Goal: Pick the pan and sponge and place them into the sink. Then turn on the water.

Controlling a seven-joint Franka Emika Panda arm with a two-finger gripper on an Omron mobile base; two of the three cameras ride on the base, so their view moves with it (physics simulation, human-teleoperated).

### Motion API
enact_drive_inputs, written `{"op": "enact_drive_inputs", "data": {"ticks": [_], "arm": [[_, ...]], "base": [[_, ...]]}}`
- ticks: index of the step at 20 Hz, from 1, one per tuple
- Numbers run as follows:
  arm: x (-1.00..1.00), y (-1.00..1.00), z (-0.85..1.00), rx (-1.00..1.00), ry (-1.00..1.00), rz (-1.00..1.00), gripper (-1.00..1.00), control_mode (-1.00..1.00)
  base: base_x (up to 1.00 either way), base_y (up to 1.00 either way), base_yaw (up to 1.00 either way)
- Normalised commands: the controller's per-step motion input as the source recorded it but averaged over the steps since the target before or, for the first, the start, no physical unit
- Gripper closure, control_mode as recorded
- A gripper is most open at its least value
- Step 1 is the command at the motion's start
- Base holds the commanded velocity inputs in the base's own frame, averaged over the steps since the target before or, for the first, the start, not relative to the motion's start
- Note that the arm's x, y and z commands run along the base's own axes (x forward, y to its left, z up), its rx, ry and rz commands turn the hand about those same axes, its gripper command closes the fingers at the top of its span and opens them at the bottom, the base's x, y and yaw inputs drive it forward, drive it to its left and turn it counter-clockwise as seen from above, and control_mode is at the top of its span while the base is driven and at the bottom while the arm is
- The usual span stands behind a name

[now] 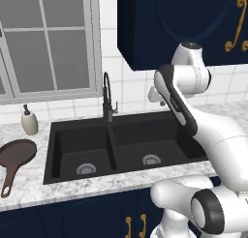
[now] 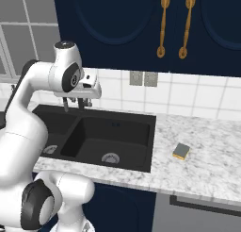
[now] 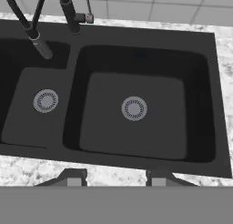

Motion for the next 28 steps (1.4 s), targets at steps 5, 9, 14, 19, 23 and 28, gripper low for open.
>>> {"op": "enact_drive_inputs", "data": {"ticks": [5,9,14,19,23,28], "arm": [[0.03,0.75,-0.17,0.00,0.00,0.00,-1.00,-1.00],[-0.05,1.00,-0.30,0.00,0.00,0.02,-1.00,-1.00],[-0.21,1.00,-0.33,0.00,0.00,0.01,-1.00,-1.00],[-0.14,1.00,-0.42,0.00,0.01,0.01,-1.00,-1.00],[0.00,0.65,-0.19,-0.05,0.04,0.06,-1.00,-1.00],[0.18,0.78,-0.40,-0.19,0.00,0.01,-1.00,-1.00]], "base": [[0.00,0.00,0.00],[0.00,0.00,0.00],[0.00,0.00,0.00],[0.00,0.00,0.00],[0.00,0.00,0.00],[0.00,0.00,0.00]]}}
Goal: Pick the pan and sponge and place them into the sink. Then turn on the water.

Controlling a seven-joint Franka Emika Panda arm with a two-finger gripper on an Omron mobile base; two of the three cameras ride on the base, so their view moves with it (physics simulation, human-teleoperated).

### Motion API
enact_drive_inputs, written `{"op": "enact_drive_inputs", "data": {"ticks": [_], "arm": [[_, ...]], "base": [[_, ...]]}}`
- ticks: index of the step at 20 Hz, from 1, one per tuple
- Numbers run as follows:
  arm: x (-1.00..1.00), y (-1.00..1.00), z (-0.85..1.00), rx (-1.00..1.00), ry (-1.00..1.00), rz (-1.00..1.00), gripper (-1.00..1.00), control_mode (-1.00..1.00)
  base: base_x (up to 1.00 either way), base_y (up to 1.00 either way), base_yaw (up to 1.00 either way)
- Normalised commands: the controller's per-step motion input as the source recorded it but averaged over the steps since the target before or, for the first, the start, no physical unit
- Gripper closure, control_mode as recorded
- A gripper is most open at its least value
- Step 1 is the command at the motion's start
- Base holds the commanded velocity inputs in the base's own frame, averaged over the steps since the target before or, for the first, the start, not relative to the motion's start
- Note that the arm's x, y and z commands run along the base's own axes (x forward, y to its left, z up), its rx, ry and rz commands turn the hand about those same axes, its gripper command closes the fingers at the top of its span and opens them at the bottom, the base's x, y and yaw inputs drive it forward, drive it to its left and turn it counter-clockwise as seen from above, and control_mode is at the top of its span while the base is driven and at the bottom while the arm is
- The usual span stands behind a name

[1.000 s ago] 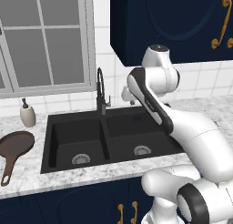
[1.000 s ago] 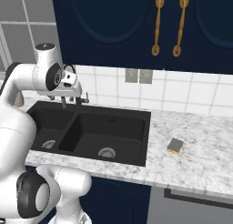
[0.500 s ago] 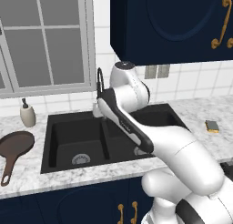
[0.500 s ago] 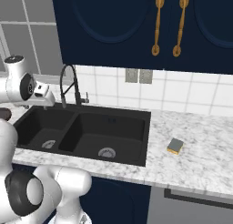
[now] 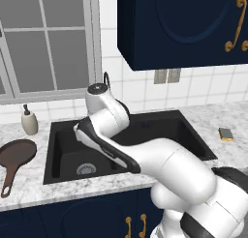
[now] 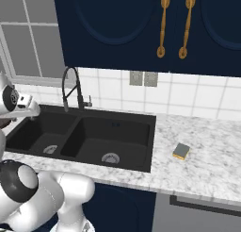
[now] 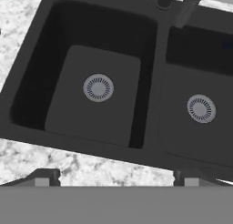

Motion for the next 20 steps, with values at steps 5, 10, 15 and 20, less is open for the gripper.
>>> {"op": "enact_drive_inputs", "data": {"ticks": [5,10,15,20], "arm": [[0.38,1.00,-0.40,-0.08,0.06,0.00,-1.00,-1.00],[0.64,1.00,-0.18,-0.03,0.22,0.00,-1.00,-1.00],[0.36,0.95,-0.19,-0.03,0.13,0.00,-1.00,-1.00],[0.00,0.10,-0.02,-0.03,0.00,0.00,-1.00,-1.00]], "base": [[0.00,0.00,0.00],[0.00,0.00,0.00],[0.00,0.00,0.00],[0.00,0.00,0.00]]}}
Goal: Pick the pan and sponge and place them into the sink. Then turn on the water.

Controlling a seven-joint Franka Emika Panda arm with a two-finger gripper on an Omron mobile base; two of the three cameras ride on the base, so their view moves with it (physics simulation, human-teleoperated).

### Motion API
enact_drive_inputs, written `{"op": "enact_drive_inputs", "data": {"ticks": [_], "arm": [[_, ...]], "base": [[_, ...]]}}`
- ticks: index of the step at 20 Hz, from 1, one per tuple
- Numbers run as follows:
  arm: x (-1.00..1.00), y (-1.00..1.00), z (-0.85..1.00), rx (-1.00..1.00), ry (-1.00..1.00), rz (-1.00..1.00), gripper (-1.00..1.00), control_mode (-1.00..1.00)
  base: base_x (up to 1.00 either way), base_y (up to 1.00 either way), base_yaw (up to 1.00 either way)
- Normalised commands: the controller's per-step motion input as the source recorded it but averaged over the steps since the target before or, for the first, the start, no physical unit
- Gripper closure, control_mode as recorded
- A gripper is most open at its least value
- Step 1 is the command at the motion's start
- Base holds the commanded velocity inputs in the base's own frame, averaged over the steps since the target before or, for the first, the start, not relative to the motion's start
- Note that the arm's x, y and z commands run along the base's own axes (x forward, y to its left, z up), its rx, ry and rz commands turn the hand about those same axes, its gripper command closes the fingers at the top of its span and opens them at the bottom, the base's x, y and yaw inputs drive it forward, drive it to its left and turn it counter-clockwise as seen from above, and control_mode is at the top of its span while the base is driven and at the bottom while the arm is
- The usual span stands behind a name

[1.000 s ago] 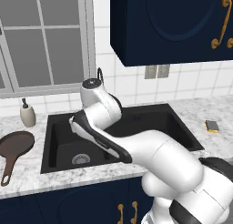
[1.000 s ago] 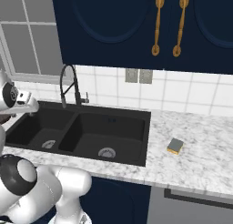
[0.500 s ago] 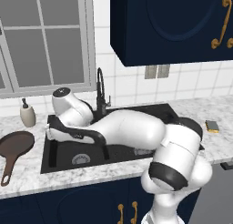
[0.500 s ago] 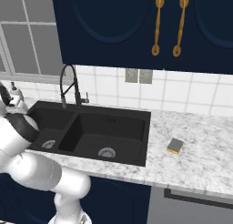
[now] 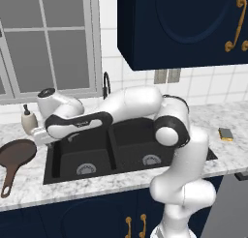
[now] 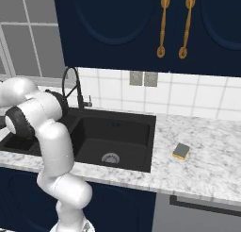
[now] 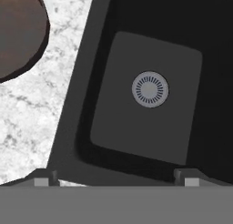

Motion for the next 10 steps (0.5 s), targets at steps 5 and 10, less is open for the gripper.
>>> {"op": "enact_drive_inputs", "data": {"ticks": [5,10], "arm": [[0.00,0.12,-0.16,0.00,-0.03,0.00,-1.00,-1.00],[0.00,0.26,-0.30,0.00,-0.12,0.00,-1.00,-1.00]], "base": [[0.00,0.00,0.00],[0.00,0.00,0.00]]}}
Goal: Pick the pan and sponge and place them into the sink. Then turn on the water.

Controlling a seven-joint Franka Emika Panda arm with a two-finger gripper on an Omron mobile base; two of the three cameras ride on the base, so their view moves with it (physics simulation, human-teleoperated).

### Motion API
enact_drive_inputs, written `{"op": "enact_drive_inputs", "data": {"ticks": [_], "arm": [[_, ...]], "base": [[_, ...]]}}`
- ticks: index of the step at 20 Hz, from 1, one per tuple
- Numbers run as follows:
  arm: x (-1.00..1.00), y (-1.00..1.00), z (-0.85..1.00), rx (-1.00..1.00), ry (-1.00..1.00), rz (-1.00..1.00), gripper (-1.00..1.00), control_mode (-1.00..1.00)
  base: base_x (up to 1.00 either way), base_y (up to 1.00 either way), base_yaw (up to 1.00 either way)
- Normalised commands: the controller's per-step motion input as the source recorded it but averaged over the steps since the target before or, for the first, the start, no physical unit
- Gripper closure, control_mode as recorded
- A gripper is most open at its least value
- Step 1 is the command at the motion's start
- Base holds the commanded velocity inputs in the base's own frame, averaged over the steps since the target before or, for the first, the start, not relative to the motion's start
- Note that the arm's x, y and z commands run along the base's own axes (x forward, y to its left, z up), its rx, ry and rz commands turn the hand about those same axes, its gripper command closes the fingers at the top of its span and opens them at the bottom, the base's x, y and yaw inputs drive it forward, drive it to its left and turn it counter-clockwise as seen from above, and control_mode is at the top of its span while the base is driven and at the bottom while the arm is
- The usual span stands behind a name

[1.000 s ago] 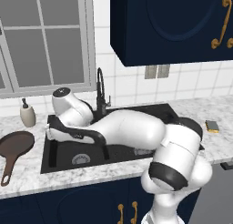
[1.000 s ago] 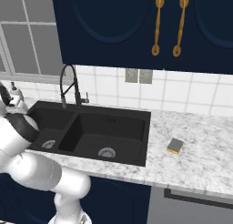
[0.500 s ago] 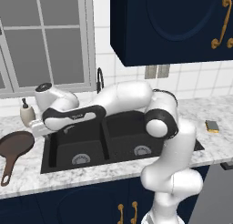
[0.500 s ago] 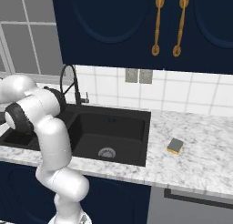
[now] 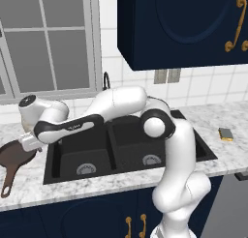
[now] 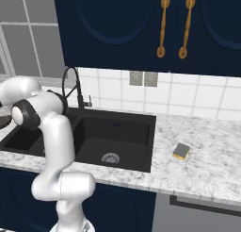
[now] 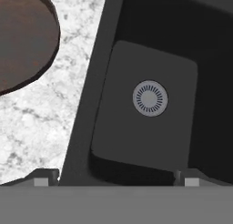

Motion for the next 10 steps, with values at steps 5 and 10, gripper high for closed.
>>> {"op": "enact_drive_inputs", "data": {"ticks": [5,10], "arm": [[0.00,0.11,-0.14,0.06,-0.09,0.00,-1.00,-1.00],[0.00,0.12,-0.11,0.11,0.00,-0.02,-1.00,-1.00]], "base": [[0.00,0.00,0.00],[0.00,0.00,0.00]]}}
